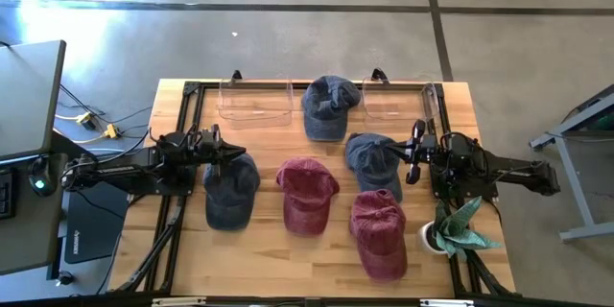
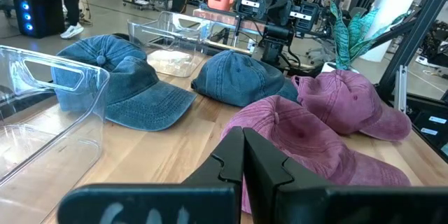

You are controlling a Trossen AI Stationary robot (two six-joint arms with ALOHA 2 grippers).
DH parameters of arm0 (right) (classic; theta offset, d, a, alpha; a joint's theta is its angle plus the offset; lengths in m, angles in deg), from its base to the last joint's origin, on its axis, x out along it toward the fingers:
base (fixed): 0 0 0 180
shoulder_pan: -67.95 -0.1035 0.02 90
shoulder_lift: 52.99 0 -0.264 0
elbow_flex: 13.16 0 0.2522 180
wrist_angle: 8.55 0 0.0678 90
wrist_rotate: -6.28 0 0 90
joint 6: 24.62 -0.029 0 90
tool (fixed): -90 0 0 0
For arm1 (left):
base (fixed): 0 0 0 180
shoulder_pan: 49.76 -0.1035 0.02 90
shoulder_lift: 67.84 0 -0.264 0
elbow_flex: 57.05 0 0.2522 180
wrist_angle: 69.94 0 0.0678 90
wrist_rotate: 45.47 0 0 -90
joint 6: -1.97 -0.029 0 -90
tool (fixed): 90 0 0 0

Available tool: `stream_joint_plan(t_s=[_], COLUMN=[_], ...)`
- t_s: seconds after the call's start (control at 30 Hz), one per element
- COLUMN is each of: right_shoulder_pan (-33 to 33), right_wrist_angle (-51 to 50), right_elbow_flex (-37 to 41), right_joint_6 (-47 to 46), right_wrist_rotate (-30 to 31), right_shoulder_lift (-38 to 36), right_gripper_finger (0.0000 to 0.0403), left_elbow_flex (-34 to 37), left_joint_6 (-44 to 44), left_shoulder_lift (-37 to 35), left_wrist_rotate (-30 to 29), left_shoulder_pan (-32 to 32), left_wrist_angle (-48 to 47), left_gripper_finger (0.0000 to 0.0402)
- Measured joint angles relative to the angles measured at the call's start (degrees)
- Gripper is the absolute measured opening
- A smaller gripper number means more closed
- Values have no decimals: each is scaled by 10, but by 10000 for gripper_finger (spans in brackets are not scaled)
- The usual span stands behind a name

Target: Pick & Place hat

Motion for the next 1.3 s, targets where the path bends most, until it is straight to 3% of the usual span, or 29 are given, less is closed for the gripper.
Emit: stream_joint_plan(t_s=[0.27,0.37,0.5,0.57,0.8,1.03,1.17,1.3], right_shoulder_pan=[0,0,0,0,0,0,0,0], right_wrist_angle=[0,0,0,0,0,0,0,0], right_elbow_flex=[0,0,0,0,0,0,0,0], right_joint_6=[0,0,0,0,0,0,0,0], right_wrist_rotate=[0,0,0,0,0,0,0,0], right_shoulder_lift=[0,0,0,0,0,0,1,1], right_gripper_finger=[1,1,1,1,1,1,1,1], left_elbow_flex=[0,0,0,0,-30,-167,-294,-460], left_joint_6=[2,14,45,40,-56,-171,-222,-249], left_shoulder_lift=[0,0,8,37,216,486,635,764], left_wrist_rotate=[3,9,140,167,34,-108,-144,-145], left_shoulder_pan=[0,0,1,12,102,193,223,230], left_wrist_angle=[2,53,176,243,345,337,243,75], left_gripper_finger=[0,0,0,0,0,30,82,146])
